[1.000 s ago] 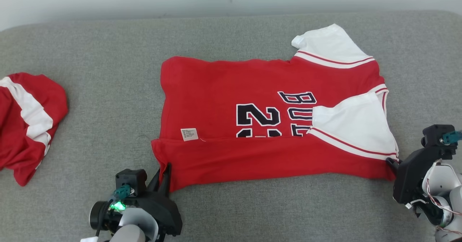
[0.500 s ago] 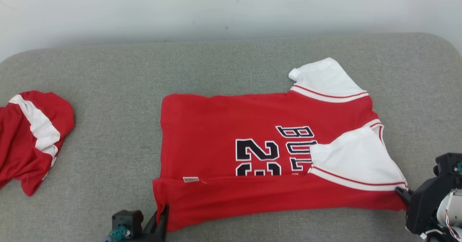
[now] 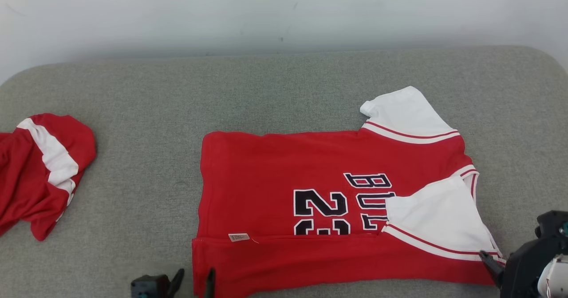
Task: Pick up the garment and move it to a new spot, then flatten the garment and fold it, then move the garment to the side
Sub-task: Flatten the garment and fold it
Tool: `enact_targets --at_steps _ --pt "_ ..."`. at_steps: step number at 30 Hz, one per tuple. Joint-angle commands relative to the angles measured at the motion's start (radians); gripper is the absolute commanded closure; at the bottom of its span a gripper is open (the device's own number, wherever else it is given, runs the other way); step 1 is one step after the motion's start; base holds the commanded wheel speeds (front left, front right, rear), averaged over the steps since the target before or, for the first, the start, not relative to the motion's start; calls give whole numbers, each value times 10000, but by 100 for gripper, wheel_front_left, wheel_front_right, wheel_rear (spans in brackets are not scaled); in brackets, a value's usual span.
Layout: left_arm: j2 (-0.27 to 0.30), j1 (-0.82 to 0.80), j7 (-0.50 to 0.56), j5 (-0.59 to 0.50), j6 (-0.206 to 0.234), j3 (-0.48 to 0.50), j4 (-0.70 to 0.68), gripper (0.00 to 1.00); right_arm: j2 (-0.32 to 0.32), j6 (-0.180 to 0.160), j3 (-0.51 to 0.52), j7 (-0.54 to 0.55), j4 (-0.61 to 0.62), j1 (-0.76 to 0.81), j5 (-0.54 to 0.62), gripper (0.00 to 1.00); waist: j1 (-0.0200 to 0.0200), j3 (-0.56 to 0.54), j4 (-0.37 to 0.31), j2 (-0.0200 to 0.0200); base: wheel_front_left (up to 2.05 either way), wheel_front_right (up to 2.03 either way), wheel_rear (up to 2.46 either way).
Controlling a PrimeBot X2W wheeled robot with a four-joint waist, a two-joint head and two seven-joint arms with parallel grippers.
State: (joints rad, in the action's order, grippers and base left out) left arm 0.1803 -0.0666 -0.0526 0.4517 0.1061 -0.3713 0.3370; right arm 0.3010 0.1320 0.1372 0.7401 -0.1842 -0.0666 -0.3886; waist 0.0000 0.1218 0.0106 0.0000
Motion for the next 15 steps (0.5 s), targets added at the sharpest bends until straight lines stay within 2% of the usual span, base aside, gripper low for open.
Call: enact_targets --at_steps 1,6,9,11,15 --pt "100 90 17 125 80 84 -121 0 -44 -26 16 -127 1 -118 39 0 0 -5 7 0 0 0 0" --pt "390 -373 223 112 143 277 -520 0 195 -26 -87 -425 255 -651 177 0 0 55 20 0 0 0 0" --pt "738 -1087 640 137 -31 400 -868 0 358 -26 -201 -539 329 -1544 140 0 0 253 -22 0 0 0 0" --pt "874 -1608 913 169 -152 439 -1031 0 223 -26 -318 -585 227 -2297 -120 0 0 430 -110 0 0 0 0" --pt "1010 -2867 1580 372 -525 449 -914 0 119 -26 -679 -673 -472 -3963 -363 0 0 873 -174 0 0 0 0"
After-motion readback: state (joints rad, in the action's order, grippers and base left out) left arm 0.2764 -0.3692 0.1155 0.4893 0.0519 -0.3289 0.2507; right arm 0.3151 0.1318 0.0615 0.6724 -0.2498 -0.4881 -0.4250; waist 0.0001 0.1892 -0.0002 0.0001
